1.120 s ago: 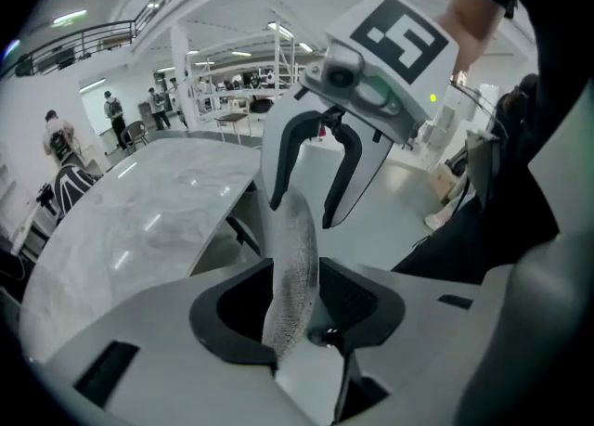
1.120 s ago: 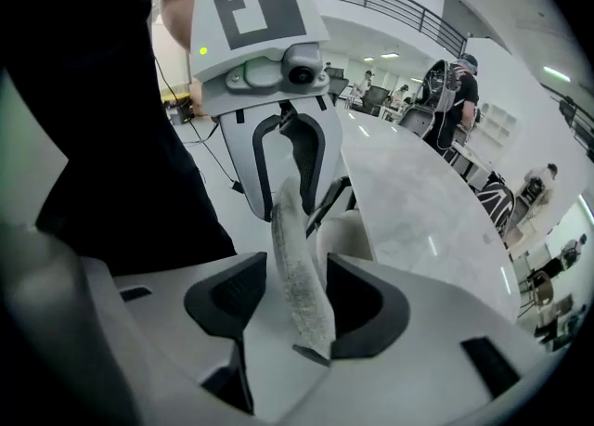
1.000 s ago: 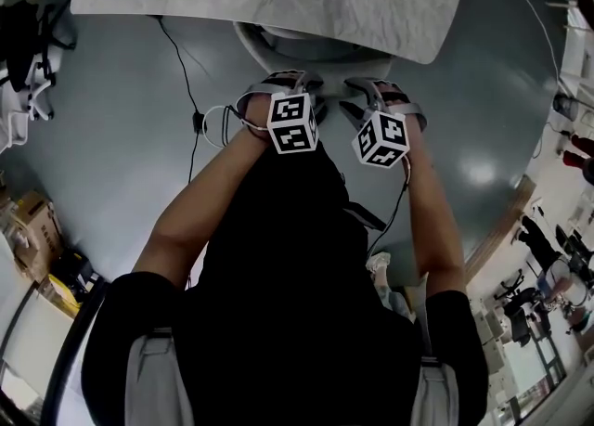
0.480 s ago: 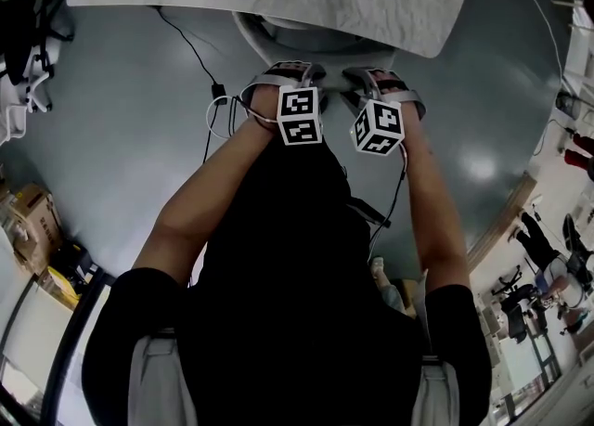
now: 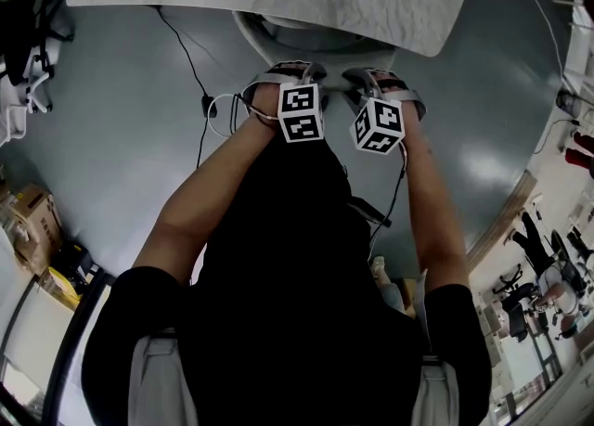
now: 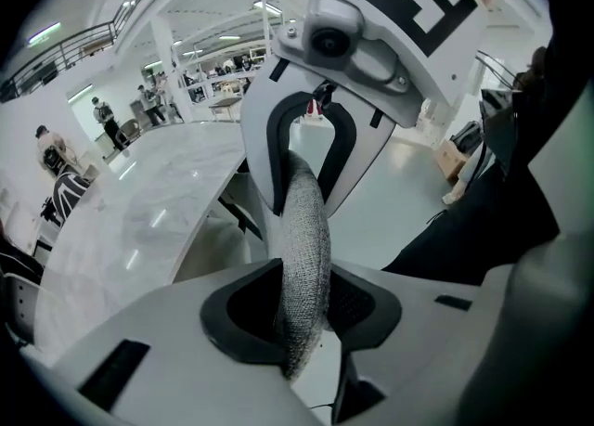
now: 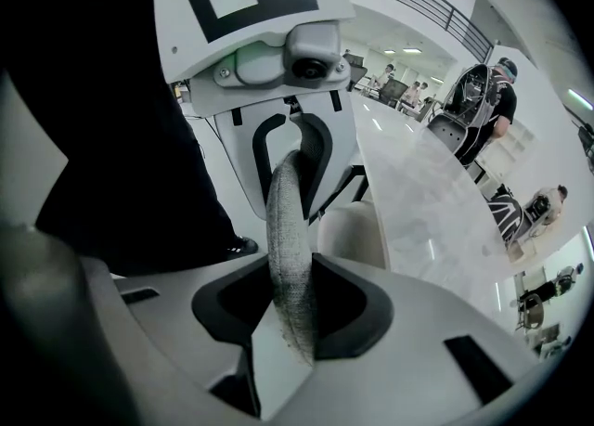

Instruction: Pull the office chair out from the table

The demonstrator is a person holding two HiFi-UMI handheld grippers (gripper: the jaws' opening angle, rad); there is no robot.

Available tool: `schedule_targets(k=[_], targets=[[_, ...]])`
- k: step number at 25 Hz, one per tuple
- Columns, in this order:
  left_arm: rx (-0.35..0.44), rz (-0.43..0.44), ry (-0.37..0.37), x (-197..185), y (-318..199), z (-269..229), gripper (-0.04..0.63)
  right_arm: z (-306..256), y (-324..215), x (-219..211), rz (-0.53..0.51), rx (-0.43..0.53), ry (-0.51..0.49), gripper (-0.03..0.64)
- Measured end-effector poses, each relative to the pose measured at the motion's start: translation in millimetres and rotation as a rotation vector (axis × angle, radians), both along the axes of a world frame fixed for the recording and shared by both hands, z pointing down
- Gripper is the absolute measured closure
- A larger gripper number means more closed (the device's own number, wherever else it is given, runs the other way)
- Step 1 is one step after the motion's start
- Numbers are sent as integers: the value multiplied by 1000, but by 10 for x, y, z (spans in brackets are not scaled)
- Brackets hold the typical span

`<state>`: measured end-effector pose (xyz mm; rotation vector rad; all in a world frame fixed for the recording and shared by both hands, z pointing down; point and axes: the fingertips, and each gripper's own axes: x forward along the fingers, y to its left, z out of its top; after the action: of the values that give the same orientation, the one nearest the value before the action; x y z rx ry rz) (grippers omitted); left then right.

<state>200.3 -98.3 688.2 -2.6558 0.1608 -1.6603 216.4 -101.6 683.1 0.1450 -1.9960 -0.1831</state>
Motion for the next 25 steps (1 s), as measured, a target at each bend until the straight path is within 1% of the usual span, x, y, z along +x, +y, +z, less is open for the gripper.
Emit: schedule_targets(k=[3,10,16,20,25], targets=[[-18,14,12,12,-6,5,486,13,-2,6,3,-19,11,502],[-35,26,2,5,15,-39,508,-30,11,-4,32,-37,20,509],[-37,30,2,-28,24,-63,512,-53,19,-37,59,-51,22,509],[-42,50,-1,-91,100,-68,512,-55,110,-100,72,-76,18,509],[-43,81,-9,-158,182,-69,512,-58,202,-165,104,-79,15,511]])
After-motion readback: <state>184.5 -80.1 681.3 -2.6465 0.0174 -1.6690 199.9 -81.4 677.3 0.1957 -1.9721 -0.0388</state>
